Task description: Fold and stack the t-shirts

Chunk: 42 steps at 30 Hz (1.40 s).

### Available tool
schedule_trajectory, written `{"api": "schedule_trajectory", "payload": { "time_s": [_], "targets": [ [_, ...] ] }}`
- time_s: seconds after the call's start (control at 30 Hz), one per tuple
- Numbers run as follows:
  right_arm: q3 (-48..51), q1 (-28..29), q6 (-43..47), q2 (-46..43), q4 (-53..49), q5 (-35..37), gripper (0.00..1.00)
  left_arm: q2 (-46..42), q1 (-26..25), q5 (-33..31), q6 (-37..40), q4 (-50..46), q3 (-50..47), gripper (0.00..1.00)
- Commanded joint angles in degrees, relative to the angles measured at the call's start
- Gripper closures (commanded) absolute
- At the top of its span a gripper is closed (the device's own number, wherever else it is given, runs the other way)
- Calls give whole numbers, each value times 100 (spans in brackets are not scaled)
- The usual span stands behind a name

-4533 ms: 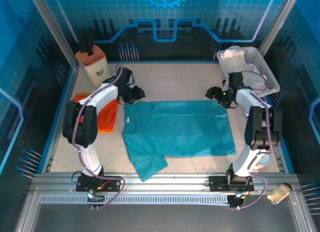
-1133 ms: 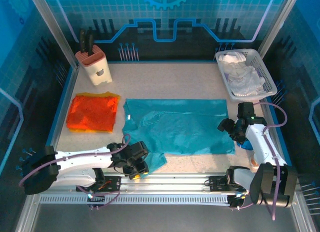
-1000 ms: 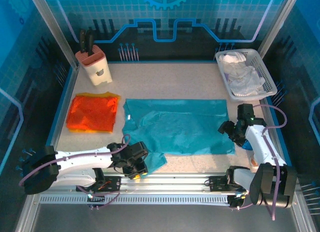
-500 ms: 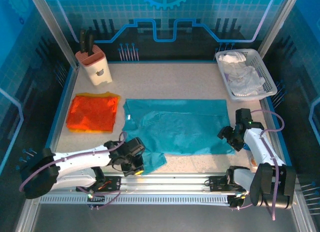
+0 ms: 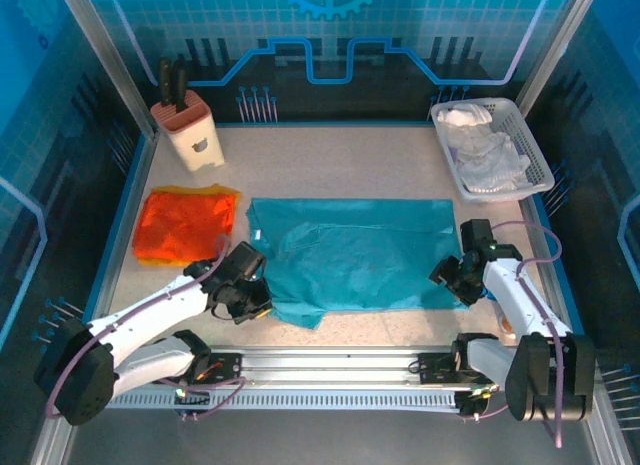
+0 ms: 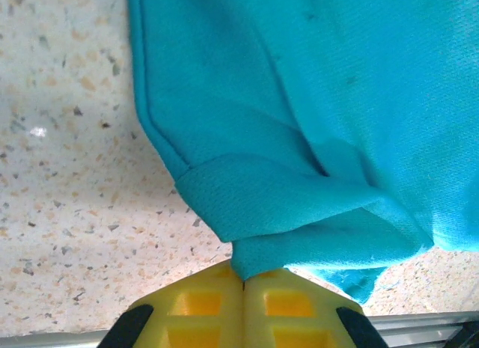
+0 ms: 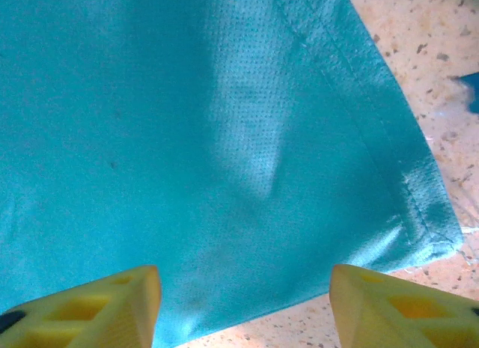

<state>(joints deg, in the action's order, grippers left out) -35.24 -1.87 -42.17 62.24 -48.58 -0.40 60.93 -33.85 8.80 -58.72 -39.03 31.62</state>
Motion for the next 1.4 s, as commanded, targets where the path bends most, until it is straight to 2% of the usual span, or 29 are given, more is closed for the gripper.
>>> {"api": "schedule_trajectory", "payload": {
  "time_s": [0.0, 0.23, 0.4, 0.63, 0.83, 1.2, 1.37],
  "targets": [
    [138, 88, -401, 32, -275, 191, 41, 103, 88, 16, 373, -212, 225, 100],
    [209, 75, -568, 434, -182, 367, 50, 77, 94, 52, 404, -115, 224, 100],
    [220, -5, -557, 634, -230, 274, 53, 69, 100, 87, 431, -71, 220, 100],
    [225, -35, -504, 446, -324, 246, 53, 110, 128, 119, 449, -21, 218, 100],
    [182, 38, -538, 777, -213, 201, 56, 43, 134, 98, 450, -84, 314, 100],
    [303, 248, -724, 1289, 236, 159, 70, -79, 143, 26, 370, -73, 371, 100],
    [322, 250, -749, 1257, 281, 162, 85, -175, 157, -9, 367, -147, 376, 100]
  ]
}}
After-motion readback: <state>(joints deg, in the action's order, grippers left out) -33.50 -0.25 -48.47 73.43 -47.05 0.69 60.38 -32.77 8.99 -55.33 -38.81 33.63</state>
